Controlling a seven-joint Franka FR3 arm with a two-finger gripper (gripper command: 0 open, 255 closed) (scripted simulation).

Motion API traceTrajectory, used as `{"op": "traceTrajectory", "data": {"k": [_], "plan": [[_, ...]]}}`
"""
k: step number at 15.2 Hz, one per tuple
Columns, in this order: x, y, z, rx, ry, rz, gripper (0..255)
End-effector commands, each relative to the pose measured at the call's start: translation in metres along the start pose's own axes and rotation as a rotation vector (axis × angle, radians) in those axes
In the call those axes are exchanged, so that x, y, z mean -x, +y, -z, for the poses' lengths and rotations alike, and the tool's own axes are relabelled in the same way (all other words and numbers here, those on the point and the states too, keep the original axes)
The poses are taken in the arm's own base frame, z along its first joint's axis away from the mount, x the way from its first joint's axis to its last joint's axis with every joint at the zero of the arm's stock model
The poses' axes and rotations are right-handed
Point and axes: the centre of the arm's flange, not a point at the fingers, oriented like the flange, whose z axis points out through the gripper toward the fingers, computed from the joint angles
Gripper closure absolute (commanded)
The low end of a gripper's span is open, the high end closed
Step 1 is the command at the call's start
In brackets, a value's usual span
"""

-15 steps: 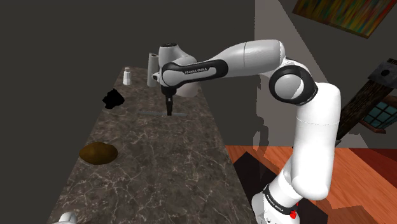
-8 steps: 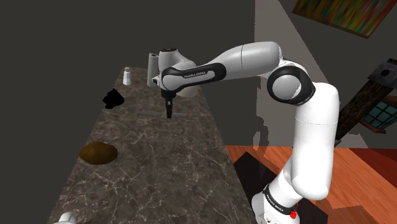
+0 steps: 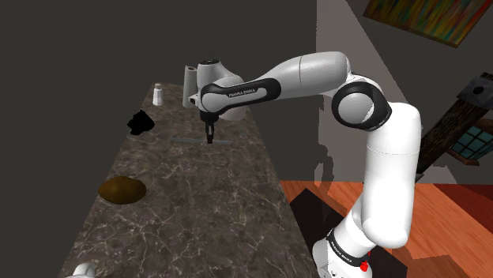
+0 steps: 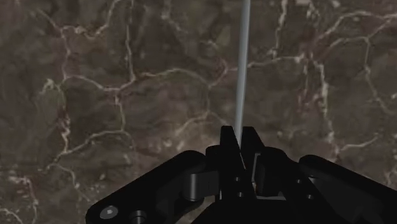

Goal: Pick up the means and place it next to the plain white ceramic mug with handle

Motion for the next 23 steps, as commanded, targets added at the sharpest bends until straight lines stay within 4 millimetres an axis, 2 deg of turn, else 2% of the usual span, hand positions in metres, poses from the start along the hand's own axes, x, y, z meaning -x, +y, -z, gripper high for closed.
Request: {"op": "traceTrajectory", "data": {"k": [1, 6, 23], "plan": [[0.0, 0.0, 0.0, 0.0, 0.0, 0.0, 255], [0.0, 0.0, 0.0, 0.0, 0.0, 0.0, 255], [0.012, 0.003, 0.089, 0.0, 0.0, 0.0, 255]]}}
